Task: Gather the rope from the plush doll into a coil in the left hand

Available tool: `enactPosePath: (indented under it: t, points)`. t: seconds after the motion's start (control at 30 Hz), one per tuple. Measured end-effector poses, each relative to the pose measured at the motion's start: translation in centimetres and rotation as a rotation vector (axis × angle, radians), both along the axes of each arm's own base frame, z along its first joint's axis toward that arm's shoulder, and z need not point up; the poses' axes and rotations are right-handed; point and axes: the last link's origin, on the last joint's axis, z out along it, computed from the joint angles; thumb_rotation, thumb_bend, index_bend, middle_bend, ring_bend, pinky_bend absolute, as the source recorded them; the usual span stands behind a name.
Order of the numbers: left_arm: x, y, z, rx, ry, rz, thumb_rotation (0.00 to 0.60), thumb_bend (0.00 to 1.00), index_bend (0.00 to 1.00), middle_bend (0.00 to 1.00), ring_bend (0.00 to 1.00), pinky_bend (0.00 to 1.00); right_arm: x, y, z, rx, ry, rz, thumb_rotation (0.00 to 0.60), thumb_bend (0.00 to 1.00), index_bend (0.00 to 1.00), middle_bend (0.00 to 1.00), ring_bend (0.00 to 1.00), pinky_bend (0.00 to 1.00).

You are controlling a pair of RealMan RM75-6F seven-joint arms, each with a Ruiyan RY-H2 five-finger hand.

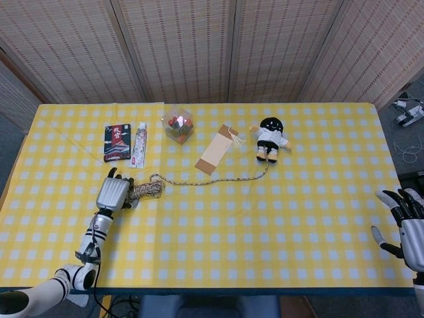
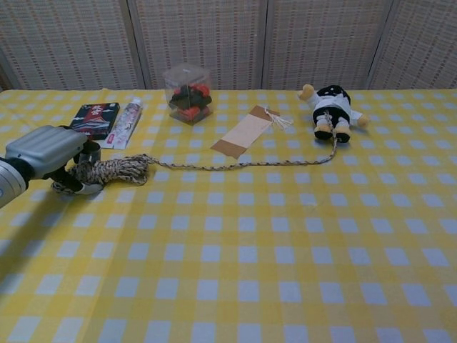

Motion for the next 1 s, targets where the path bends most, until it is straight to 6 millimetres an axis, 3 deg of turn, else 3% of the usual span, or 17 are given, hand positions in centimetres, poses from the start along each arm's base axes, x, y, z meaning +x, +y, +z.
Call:
enactPosePath:
  t: [0.47,0.77,1.0]
  points:
    - [0.0,0.5,0.5,0.015,-0.145,0.018,0.476,0.23,0.71,0.72,0.51,0.2,0.2,0.0,0.1,-0.005,0.002,0.0,0.6,0.28,0.18,0.16,0.07,0.16]
    - [0.1,0.7,2.7,0.03,-0.286,-0.003,0.495,0.23,0.74,0.75,0.53,0.22,0.5,-0.3,0.1,0.003,0.008,0.005,0.6,0.28,0.18,0.16,0.07,0.16]
    - [1.5,0.0,4.9,0.025,-0.362,-0.08,0.502,0.23,0.74,0.75,0.53,0.23,1.7,-2.0,-0.2,0.057,0.043,0.034,0.6,0.31,0.22,0.17,0.07,0.16]
